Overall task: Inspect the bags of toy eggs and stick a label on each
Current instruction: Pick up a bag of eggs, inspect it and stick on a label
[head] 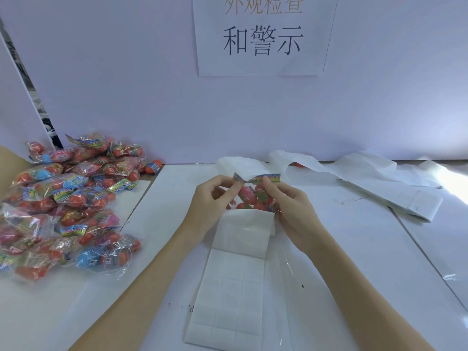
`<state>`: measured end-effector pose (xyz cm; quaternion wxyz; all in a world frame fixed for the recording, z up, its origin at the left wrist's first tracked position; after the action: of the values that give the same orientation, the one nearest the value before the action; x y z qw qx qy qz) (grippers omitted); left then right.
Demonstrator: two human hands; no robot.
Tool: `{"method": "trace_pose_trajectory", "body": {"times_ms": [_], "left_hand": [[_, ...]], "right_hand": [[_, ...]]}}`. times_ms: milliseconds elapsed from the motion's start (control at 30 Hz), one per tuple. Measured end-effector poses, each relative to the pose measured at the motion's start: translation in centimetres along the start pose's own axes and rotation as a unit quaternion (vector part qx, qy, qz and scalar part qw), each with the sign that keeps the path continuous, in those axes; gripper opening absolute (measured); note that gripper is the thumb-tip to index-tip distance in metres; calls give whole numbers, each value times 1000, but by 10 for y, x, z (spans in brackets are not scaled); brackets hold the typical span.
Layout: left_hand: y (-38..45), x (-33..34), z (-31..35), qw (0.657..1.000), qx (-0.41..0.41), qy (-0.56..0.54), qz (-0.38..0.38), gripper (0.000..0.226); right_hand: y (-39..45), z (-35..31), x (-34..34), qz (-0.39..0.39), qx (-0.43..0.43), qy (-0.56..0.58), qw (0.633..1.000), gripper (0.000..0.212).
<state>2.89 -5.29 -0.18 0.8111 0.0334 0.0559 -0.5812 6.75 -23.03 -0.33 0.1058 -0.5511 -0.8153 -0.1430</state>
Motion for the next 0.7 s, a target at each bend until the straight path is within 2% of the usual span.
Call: {"method": "trace_pose_trajectory", "body": {"times_ms": [133,233,367,467,600,700], "left_hand": [[1,-2,0,1000,-5,-16,15,17],[1,-4,-1,998,5,-23,58,18],[4,-15,-5,990,1,-83,112,12],[8,-15,-8,986,-24,-125,106,11],[9,-13,-12,979,-43,-180,90,13],[8,-12,-10,980,-25,-179,81,12]], "right_hand": [[0,2,3,-10,0,11,1000,38],[2,4,5,-33,-8,8,999,42],[4,8,5,-56,-31,-78,995,25],[5,11,1,-23,-15,-54,998,22],[5,9,0,-38,-5,-8,999,27],[6,6,-2,-17,-23,-20,999,23]]}}
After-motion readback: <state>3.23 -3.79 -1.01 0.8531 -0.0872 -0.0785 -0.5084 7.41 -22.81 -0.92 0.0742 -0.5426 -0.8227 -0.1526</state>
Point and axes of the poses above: each hand's wrist, its own y-axis towards the middle knuckle, its own x-axis out of the palm, z = x × y, the point moved 5 cm from there along y, towards the middle knuckle, and after that the axes turned 12 degrees about -x, right-handed, at the moved point
